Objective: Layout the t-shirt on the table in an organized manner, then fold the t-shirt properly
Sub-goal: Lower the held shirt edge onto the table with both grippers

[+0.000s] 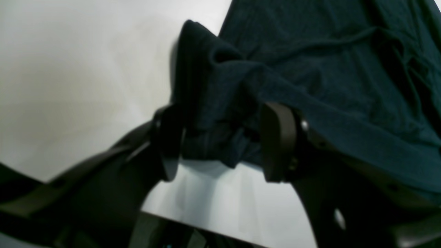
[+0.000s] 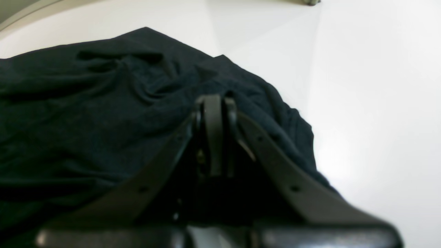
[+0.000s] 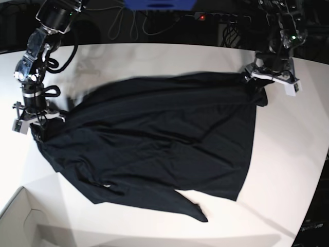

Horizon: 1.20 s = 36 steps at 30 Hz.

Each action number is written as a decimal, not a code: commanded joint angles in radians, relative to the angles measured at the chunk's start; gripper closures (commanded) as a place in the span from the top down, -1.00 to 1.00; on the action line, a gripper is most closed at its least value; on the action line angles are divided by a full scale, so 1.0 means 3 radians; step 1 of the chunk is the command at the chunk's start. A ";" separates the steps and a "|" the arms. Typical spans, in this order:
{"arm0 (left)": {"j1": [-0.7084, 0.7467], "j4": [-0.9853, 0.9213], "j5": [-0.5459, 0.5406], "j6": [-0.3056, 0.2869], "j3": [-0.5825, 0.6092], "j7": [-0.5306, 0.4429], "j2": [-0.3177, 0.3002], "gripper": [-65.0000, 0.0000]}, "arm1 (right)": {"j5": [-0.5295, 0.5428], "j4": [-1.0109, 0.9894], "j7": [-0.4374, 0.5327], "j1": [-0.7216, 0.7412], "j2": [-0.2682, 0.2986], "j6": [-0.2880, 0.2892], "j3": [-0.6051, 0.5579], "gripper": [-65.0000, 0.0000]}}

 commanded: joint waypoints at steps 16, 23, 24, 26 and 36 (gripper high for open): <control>-0.0118 -0.0279 -0.0019 -0.0006 0.0007 -0.0022 0.0117 0.30 | 0.0036 0.0059 0.0097 -0.0007 0.0044 0.0002 -0.0001 -1.00; -0.0287 -0.0447 -0.0019 -0.0006 0.0012 -0.0017 0.0137 0.28 | 0.0036 0.0059 0.0097 -0.0063 0.0039 0.0002 -0.0001 -1.00; -0.0312 -0.0488 -0.0014 -0.0006 0.0012 -0.0017 0.0137 0.20 | 0.0036 0.0059 0.0097 -0.0073 0.0044 0.0002 -0.0001 -1.00; -0.0358 -0.0570 0.0007 -0.0011 0.0012 -0.0017 0.0137 -0.12 | 0.0036 0.0064 0.0097 -0.0079 0.0044 0.0002 -0.0001 -1.00; -0.0394 -0.0565 -0.0009 -0.0011 -0.0013 -0.0017 0.0107 -1.00 | 0.0041 0.0130 0.0097 -0.0043 0.0111 0.0002 -0.0022 -1.00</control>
